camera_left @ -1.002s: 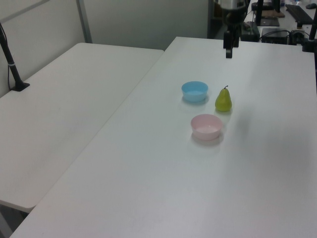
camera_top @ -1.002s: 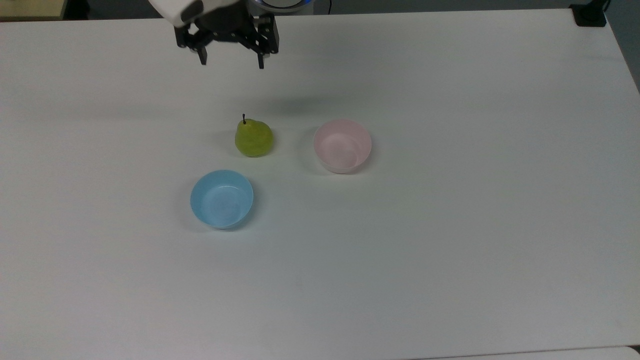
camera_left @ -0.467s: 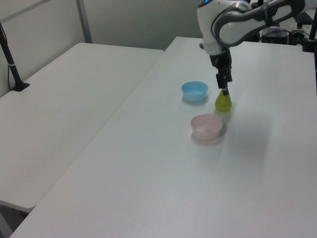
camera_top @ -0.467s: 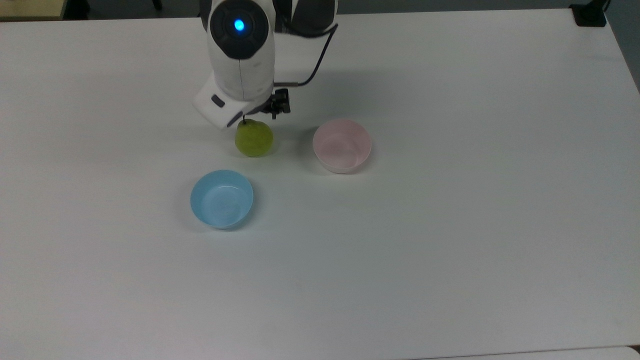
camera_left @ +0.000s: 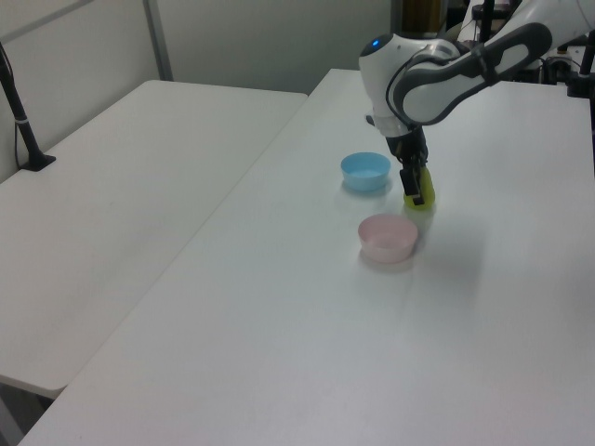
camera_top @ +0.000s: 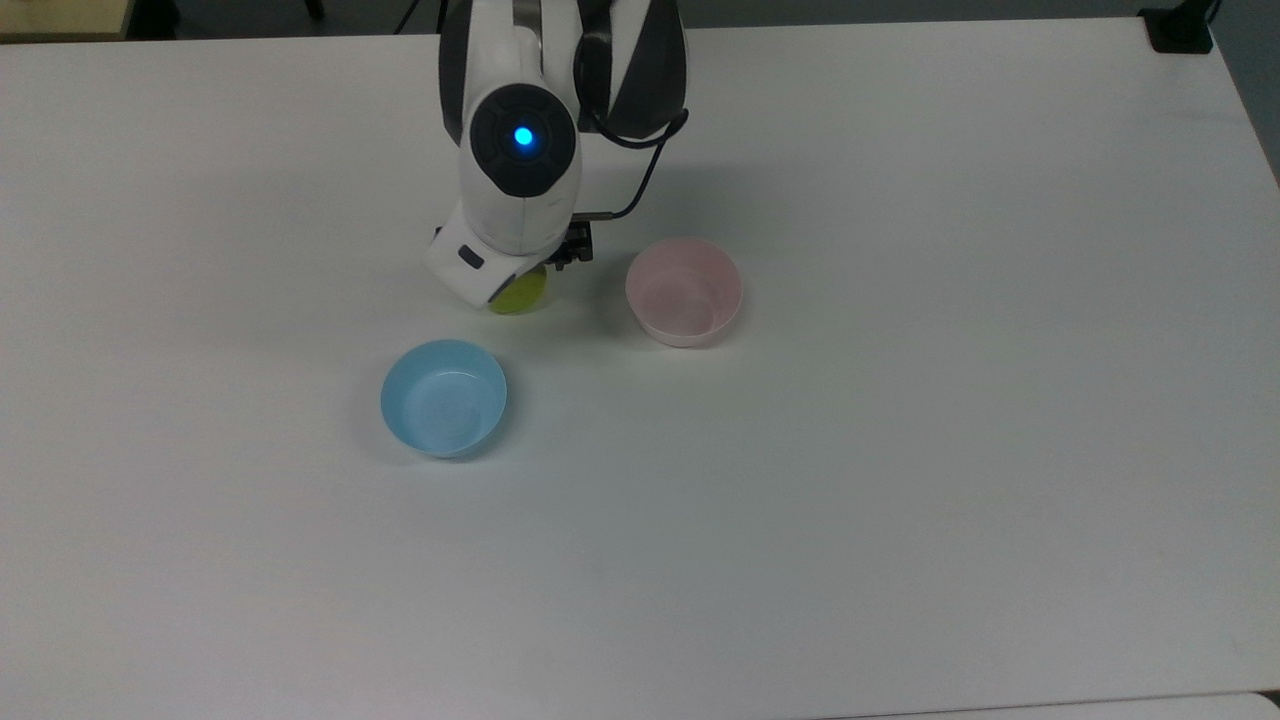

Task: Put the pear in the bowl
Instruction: 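Close the gripper on the pear and lift it up, then carry the pear over the pink bowl and lower it in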

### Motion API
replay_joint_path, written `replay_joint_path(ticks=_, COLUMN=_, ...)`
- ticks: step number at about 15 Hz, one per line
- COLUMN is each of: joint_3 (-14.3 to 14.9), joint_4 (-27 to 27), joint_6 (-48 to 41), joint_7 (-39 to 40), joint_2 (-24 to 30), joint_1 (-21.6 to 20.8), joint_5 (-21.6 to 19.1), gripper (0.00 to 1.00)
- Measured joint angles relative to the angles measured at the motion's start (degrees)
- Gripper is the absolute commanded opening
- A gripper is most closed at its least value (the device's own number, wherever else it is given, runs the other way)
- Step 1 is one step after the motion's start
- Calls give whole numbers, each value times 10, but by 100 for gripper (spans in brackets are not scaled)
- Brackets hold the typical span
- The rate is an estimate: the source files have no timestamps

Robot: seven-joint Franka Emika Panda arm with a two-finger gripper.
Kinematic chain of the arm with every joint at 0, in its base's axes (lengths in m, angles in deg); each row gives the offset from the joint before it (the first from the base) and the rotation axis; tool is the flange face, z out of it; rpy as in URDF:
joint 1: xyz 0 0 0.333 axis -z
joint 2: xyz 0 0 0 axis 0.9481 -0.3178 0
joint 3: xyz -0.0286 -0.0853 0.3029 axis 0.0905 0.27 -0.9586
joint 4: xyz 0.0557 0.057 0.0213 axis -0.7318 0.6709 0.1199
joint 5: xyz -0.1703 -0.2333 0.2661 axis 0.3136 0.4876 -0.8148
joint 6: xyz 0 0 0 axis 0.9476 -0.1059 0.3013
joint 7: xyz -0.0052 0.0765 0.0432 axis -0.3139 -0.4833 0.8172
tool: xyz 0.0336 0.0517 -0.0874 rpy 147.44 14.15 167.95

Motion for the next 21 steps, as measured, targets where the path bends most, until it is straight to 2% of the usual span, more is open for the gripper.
replay_joint_path(ticks=1, joint_3=1, joint_4=2, joint_6=7, joint_7=0, joint_2=-5, joint_1=-3, joint_5=1, gripper=65)
replay_joint_path(ticks=3, joint_3=1, joint_4=1, joint_6=9, joint_7=0, joint_2=-6, joint_1=-4, joint_5=2, gripper=55)
replay_joint_path(ticks=5, joint_3=3, joint_4=1, joint_6=9, joint_7=0, joint_2=-5, joint_1=-4, joint_5=2, gripper=50)
replay_joint_path(ticks=9, joint_3=11, joint_4=-5, joint_6=9, joint_7=9, joint_2=17, joint_1=-3, joint_5=2, gripper=51)
replay_joint_path(ticks=13, joint_3=17, joint_4=-12, joint_6=-5, joint_7=20, joint_2=102, joint_1=2, joint_5=1, gripper=51)
replay_joint_path(ticks=15, joint_3=30, joint_4=-22, joint_6=-6, joint_7=20, joint_2=135, joint_1=3, joint_5=-25, gripper=52)
replay_joint_path(ticks=17, joint_3=40, joint_4=-33, joint_6=-6, joint_7=23, joint_2=155, joint_1=3, joint_5=-43, gripper=52)
replay_joint_path(ticks=21, joint_3=41, joint_4=-33, joint_6=-6, joint_7=23, joint_2=164, joint_1=-1, joint_5=-51, gripper=53)
